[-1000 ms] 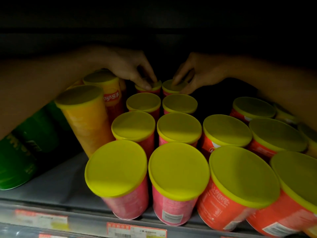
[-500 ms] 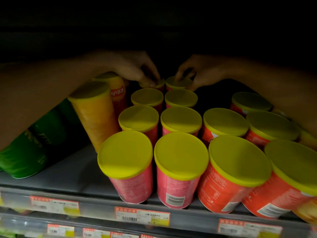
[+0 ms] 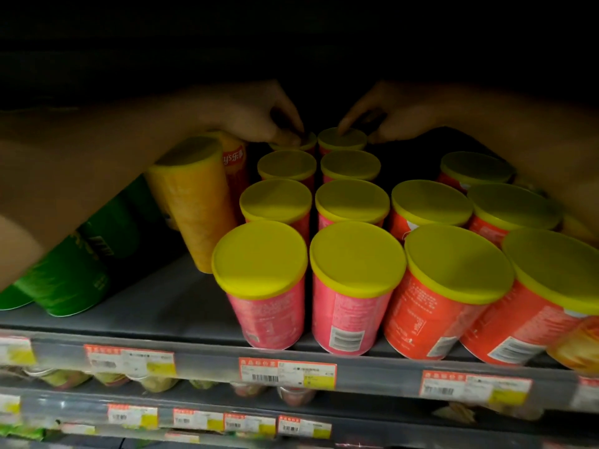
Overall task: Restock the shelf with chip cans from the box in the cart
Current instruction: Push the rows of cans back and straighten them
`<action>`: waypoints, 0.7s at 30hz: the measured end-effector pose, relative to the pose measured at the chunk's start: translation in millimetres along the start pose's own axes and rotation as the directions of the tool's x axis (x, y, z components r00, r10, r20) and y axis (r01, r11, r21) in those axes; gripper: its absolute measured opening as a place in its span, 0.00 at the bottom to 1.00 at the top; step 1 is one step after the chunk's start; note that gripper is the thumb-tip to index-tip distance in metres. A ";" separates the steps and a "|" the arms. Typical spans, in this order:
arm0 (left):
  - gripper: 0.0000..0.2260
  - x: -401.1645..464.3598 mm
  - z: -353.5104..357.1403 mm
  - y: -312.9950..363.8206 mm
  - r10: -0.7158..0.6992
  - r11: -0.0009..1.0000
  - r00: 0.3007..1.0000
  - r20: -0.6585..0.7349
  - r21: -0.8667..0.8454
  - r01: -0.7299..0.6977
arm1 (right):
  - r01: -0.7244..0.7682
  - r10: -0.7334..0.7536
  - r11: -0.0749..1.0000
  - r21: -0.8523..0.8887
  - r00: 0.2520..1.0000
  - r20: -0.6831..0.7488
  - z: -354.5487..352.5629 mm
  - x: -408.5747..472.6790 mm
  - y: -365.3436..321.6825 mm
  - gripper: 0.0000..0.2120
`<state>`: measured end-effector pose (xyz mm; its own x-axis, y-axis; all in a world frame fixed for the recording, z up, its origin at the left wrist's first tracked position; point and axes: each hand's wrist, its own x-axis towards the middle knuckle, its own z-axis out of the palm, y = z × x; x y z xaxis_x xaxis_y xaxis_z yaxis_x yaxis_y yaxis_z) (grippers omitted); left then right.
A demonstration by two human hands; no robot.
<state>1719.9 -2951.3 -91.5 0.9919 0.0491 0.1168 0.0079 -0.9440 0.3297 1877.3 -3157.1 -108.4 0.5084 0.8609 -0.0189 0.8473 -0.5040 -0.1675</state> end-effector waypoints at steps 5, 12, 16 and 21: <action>0.21 -1.0 -3.5 2.2 0.033 0.999 0.998 -0.047 -0.036 -0.035 | -0.019 0.019 1.000 0.003 0.996 -0.088 -9.8 -3.7 -18.6 0.20; 0.08 -45.4 -40.1 -37.8 0.015 0.998 0.997 -0.072 0.066 -0.010 | 0.081 -0.068 0.994 0.073 0.983 -0.173 -12.4 2.9 -82.3 0.13; 0.04 -71.6 -53.7 -63.4 0.009 0.999 0.996 -0.089 0.046 -0.004 | 0.125 -0.104 0.990 0.069 0.963 -0.247 -9.7 16.9 -125.7 0.12; 0.10 -81.2 -49.4 -84.4 0.015 0.990 0.998 -0.064 0.139 -0.006 | 0.122 -0.111 0.992 0.033 0.964 -0.241 -2.8 18.9 -185.8 0.20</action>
<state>1632.4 -2859.5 -82.5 0.9818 0.0555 0.1815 0.0192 -0.9804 0.1960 1730.0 -3047.4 -74.9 0.4333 0.8692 0.2382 0.8976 -0.3925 -0.2007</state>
